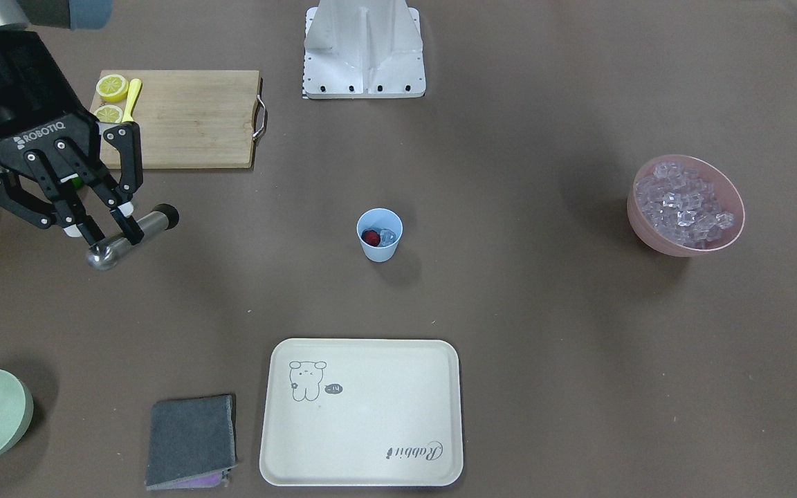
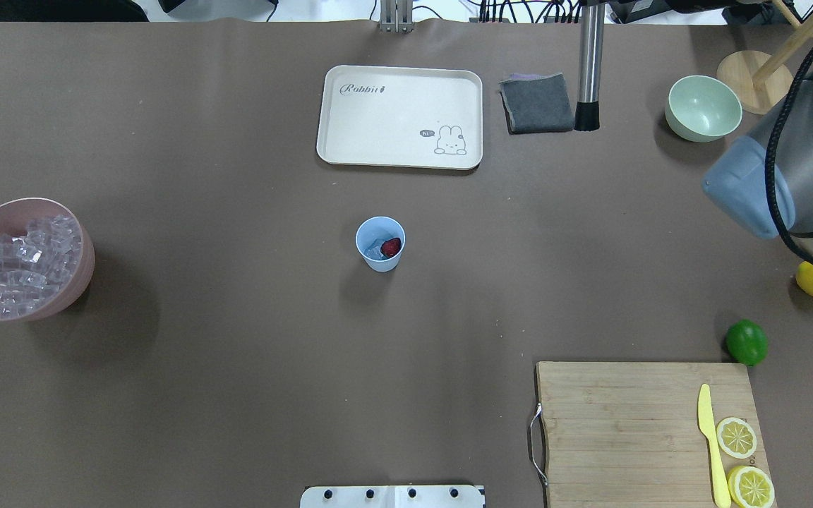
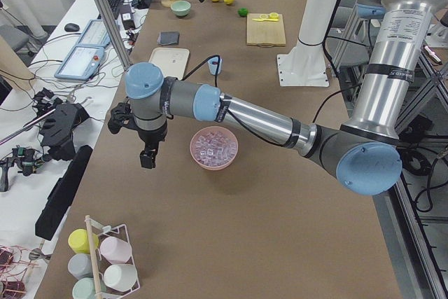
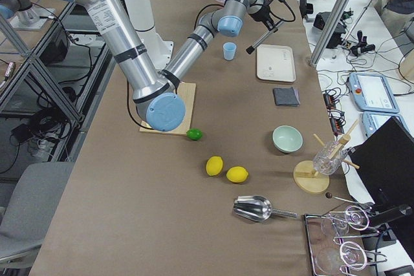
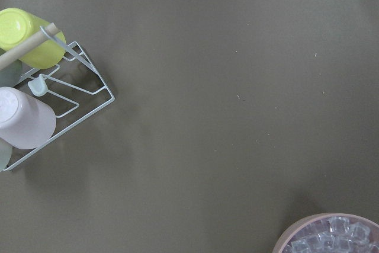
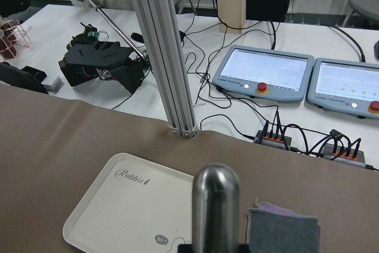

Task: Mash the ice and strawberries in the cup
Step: 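Carry the upright pestle with the right gripper over the light-blue cup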

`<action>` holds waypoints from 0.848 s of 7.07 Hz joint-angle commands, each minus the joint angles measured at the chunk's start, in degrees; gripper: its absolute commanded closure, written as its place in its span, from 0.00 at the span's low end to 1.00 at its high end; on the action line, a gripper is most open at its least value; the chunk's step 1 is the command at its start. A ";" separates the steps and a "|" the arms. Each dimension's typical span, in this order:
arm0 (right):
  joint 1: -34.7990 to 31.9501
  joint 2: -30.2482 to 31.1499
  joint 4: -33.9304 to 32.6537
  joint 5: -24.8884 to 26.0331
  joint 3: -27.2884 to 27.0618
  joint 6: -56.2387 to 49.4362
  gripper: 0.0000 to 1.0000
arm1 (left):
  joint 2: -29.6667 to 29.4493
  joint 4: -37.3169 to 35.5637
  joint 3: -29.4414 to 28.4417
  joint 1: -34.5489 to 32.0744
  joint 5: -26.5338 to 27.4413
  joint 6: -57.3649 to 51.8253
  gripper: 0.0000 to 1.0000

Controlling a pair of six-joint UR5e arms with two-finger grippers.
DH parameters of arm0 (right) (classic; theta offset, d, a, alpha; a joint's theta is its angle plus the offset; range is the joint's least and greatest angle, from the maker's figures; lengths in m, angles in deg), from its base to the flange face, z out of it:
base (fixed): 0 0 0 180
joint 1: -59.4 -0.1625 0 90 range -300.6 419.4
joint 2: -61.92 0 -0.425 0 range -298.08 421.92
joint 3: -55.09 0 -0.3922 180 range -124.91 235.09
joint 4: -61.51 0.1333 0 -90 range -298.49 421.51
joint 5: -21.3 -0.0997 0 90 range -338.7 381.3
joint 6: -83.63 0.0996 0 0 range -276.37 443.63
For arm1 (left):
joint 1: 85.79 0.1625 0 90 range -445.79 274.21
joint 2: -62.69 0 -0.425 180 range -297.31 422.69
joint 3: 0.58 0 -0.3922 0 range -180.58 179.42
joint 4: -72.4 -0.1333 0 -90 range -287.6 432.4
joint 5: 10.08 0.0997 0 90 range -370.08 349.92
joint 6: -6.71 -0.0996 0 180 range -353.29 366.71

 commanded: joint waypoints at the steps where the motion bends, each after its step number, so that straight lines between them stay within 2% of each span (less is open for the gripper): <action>1: 5.41 0.67 6.82 11.05 -0.35 1.69 1.00 | 1.01 0.14 -0.32 -0.18 -0.37 0.06 0.03; 3: 13.67 0.41 12.36 23.98 0.18 1.87 1.00 | 0.93 0.14 -0.93 -0.10 -0.46 0.15 0.03; 6: 21.15 -0.20 17.19 34.64 1.14 3.62 1.00 | 0.93 0.22 -1.55 -0.18 -1.25 0.15 0.03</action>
